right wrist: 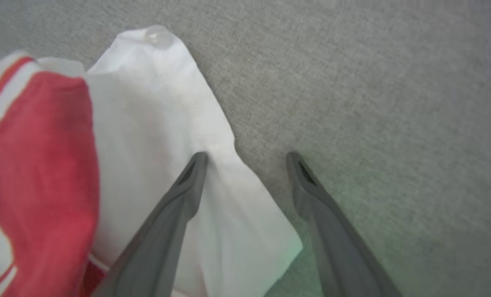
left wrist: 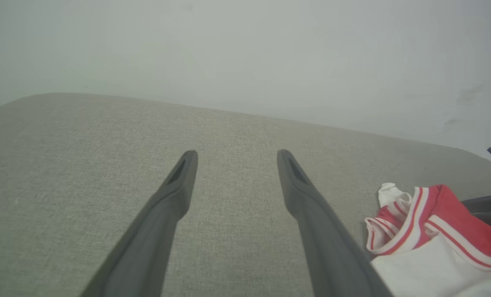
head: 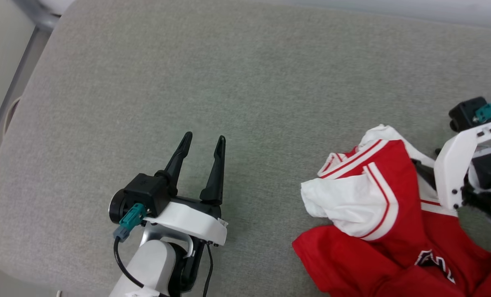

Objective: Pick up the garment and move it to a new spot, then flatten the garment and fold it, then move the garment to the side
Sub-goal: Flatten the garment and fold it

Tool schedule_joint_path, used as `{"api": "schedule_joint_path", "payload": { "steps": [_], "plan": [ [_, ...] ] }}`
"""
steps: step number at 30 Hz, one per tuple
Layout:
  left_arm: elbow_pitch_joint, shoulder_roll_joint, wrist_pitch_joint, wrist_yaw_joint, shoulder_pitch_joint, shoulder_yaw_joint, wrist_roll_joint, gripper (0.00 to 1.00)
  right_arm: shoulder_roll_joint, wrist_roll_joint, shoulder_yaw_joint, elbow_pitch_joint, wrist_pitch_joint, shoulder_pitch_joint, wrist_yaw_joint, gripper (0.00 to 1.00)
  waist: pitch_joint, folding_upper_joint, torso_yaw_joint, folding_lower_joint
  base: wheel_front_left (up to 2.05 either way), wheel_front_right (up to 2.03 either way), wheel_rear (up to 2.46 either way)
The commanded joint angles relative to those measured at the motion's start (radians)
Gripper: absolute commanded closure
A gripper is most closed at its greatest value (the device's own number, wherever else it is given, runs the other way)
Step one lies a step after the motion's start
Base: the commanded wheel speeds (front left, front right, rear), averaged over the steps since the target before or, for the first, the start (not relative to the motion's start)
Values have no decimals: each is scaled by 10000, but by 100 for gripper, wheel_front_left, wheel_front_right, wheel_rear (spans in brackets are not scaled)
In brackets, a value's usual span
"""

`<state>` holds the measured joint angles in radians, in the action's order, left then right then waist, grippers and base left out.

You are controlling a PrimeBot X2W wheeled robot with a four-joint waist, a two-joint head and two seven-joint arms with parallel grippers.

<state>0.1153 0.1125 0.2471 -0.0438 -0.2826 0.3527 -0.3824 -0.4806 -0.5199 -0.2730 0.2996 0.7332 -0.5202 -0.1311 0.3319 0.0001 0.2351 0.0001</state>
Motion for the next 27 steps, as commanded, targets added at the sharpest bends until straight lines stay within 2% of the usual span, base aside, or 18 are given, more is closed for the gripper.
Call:
{"api": "schedule_joint_path", "payload": {
  "steps": [1, 5, 6, 7, 8, 12, 17, 21, 22, 27],
  "plan": [
    [83, -91, 87, 72, -166, 15, -17, 0, -135, -197, -423, 345, 269, -106, 7, 0, 334, -1, 327, -1, 0, 0, 0],
    [273, -175, 138, 106, -246, -16, -40, 0, -221, -652, -1179, 1289, 1209, 205, 6, 0, 418, -1, 455, -1, 0, 0, 0],
    [310, -182, 146, 104, -252, -26, -33, 0, -194, -808, -1337, 1429, 1448, 357, 3, 60, 413, -1, 471, -1, 0, 0, 0],
    [333, -197, 159, 115, -240, -51, -30, 0, -134, -994, -1448, 1486, 1635, 476, -10, 89, 397, -1, 469, -1, 0, 0, 0],
    [351, -212, 171, 120, -217, -77, -23, 0, -87, -1144, -1499, 1452, 1715, 544, -13, 100, 378, -1, 449, -1, 0, 0, 0],
    [440, -168, 186, 84, -38, -227, 31, 0, -260, -1159, -1169, 870, 872, 99, 9, 100, 152, -1, 182, -1, 0, 0, 0],
    [445, -35, 194, 103, 86, -281, 100, 0, -316, -938, 96, 226, -365, -451, 12, 100, -237, -1, -279, -1, 0, 0, 0],
    [424, 52, 187, 74, 159, -284, 131, 0, -204, -474, 1501, -31, -766, 86, 10, 100, -522, -1, -644, -1, 0, 0, 0],
    [424, 52, 187, 74, 159, -284, 131, 0, -204, -474, 1501, -31, -766, 86, 10, 100, -522, -1, -644, -1, 0, 0, 0],
    [351, 177, 29, -12, 330, -268, 112, 0, 193, 91, 3803, -275, -930, 1348, 10, 100, -727, -1, -1038, -1, 0, 0, 0]
  ]
}}
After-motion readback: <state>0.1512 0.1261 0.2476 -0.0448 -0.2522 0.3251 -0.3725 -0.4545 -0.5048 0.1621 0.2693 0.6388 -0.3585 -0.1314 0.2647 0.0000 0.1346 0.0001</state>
